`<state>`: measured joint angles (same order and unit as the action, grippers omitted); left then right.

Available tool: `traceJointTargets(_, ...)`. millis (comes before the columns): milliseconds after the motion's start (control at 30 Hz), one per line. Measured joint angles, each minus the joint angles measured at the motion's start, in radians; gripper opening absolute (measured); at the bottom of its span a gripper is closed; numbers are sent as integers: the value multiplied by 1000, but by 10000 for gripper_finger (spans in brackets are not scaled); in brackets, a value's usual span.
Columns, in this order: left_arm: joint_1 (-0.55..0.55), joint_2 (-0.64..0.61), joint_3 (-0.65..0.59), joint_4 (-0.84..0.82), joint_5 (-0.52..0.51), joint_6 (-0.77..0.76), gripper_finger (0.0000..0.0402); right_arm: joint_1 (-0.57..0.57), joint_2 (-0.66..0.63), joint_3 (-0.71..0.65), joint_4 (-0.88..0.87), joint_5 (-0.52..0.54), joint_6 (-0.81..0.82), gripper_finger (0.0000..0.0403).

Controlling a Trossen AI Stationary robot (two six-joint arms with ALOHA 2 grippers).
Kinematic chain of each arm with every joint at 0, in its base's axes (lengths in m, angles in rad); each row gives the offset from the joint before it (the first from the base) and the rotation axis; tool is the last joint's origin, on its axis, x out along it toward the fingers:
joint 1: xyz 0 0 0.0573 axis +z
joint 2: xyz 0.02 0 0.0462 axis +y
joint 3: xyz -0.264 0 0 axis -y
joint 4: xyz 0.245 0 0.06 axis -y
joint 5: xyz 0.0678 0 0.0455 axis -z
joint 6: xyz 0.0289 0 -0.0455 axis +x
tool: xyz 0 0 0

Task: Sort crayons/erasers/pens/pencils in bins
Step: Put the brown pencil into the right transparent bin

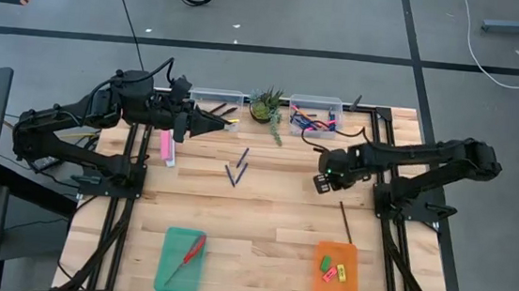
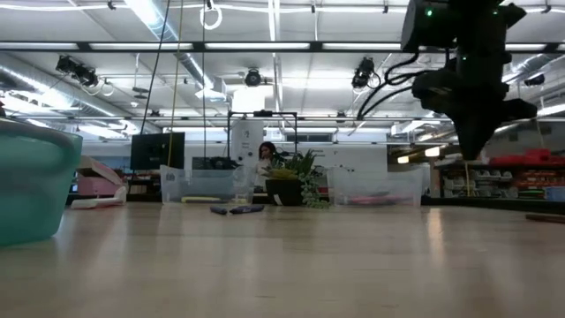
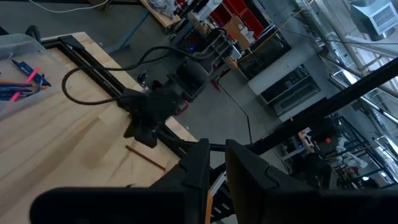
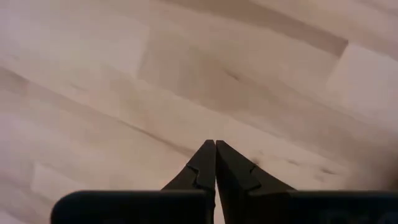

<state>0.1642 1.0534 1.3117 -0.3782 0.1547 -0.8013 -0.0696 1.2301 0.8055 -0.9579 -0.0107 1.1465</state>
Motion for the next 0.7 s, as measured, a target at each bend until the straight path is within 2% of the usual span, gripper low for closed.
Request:
traceJointTargets(133,0,0,0,0,0,3,59,-23,0,-12,-81,-86,-20,38)
traceJointTargets(433,0,0,0,-1,0,28,53,74,0,-103,-44,-120,97,135)
traceJointTargets(700,0,0,0,-1,0,49,59,212,0,-214,35,-147,265,146)
